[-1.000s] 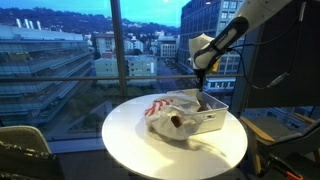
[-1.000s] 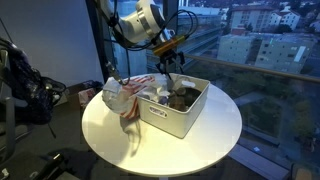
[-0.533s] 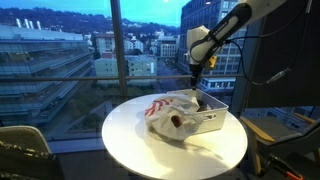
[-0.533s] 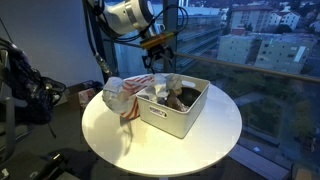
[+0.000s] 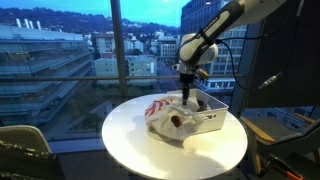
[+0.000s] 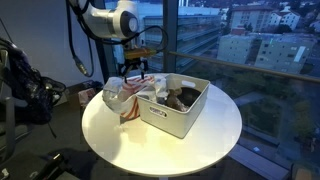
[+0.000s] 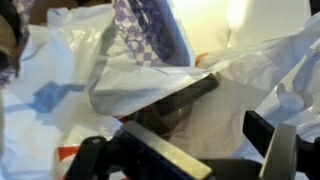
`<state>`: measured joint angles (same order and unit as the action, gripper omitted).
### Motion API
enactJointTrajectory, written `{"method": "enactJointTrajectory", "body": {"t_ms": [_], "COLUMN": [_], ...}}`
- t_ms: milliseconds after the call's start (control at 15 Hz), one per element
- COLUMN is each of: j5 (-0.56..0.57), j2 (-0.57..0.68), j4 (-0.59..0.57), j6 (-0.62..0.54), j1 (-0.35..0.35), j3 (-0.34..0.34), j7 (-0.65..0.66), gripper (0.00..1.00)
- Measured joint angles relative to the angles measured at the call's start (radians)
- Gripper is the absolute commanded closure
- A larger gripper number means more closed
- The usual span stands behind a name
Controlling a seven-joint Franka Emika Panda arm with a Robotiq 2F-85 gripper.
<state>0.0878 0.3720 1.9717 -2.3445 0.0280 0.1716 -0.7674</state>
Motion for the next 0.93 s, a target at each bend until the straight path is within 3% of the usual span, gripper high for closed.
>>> {"method": "enactJointTrajectory", "body": {"t_ms": [400,933], "j5": [-0.056,-0.055], "j2": [0.103,0.22], "j4": [-0.044,-0.14], "j6": [0.112,0.152], "j1": [0.005,-0.022], "j3": [0.024,0.039], "j7": [-0.264,-0.392], "gripper": [0.0,0.0]}}
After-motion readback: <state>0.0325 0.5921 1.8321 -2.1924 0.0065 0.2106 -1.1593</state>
